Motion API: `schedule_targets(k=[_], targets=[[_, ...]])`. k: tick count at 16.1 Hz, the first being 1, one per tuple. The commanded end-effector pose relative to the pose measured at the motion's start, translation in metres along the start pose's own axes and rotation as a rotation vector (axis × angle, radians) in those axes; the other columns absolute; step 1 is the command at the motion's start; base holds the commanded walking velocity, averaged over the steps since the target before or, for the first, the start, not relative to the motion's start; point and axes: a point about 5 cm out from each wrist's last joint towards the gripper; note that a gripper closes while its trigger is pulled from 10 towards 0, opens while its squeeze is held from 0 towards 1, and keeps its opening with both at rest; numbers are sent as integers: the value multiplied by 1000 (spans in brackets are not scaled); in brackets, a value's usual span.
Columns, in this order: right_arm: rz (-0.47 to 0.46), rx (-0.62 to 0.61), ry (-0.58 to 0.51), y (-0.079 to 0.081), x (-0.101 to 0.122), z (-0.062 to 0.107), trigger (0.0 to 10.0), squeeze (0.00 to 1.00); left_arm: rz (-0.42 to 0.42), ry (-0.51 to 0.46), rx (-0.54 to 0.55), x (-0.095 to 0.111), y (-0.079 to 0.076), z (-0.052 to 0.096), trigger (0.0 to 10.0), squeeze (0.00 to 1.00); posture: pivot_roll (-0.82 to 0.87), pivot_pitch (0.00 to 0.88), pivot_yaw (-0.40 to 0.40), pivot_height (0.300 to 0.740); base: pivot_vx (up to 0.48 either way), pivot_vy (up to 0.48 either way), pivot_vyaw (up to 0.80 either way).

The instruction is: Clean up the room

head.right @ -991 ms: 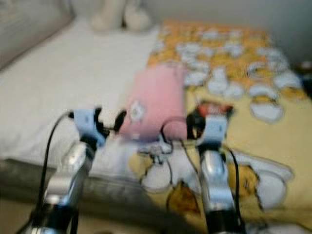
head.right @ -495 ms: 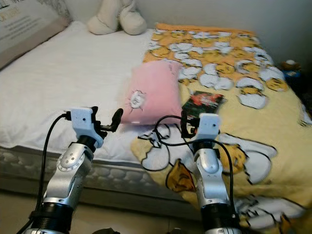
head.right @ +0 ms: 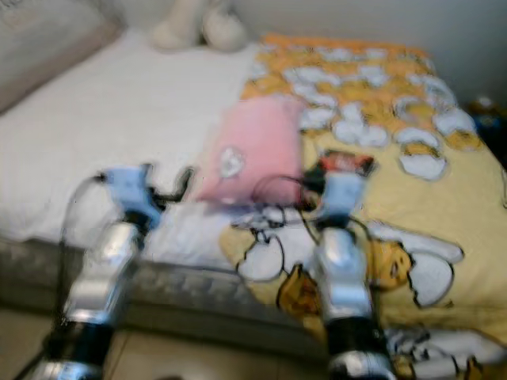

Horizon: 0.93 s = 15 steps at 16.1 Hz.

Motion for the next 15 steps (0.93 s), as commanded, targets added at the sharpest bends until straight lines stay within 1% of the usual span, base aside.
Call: schedule_targets(k=[1,3,5,6,7,8,9,10,11,12,13,14,15], targets=[[15,-28,-40,-10,9,-4,10000,0,22,-26,-29,8,-12,-6,10000,0,-48,0,21,716,416,240,0],[22,-20,-70,-9,17,-9,10000,0,24,-40,-30,14,-13,-9,10000,0,-47,0,21,716,416,120,0],[1,-16,-112,-10,34,-20,10000,0,16,-50,-36,17,-11,-11,10000,0,-40,0,20,716,414,244,0],[-38,-5,-101,-10,39,-26,10000,0,4,-41,-32,18,-6,-13,10000,0,-39,0,18,716,401,266,0],[-54,1,-91,-10,41,-29,10000,0,-2,-33,-29,18,-3,-15,10000,0,-39,0,18,716,401,262,0],[-70,8,-86,-11,44,-33,10000,0,-13,-26,-16,19,4,-19,10000,0,-36,0,15,716,0,0,0],[-89,14,-65,-16,46,-40,10000,0,-22,35,15,14,19,-30,10000,0,-32,0,10,716,0,0,0],[-108,1,-31,-23,45,-46,10000,0,-13,86,29,11,29,-39,10000,0,-29,0,6,716,0,0,0],[-114,-8,-16,-26,44,-47,10000,0,-27,105,30,10,31,-43,10000,0,-28,0,5,716,0,0,0],[-133,-37,0,-32,44,-50,10000,0,-18,134,42,11,37,-52,10000,0,-29,0,2,716,0,0,0],[-138,-50,5,-35,44,-51,10000,0,-15,136,38,14,38,-56,10000,0,-33,6,3,716,0,0,0],[-128,-72,7,-38,44,-51,10000,0,34,100,-8,27,37,-67,10000,0,-45,19,11,716,480,0,0],[-122,-79,8,-39,43,-50,10000,0,52,83,-24,32,36,-71,10000,0,-47,21,12,716,480,0,0]])
Point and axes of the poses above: a point about 5 cm out from each wrist's last joint towards the gripper, its own z axis pointing back from the gripper into the wrist, its own x axis along the axis of the wrist's last joint, y = z × x, and after that the axes turned 4 degrees about -z, right-handed
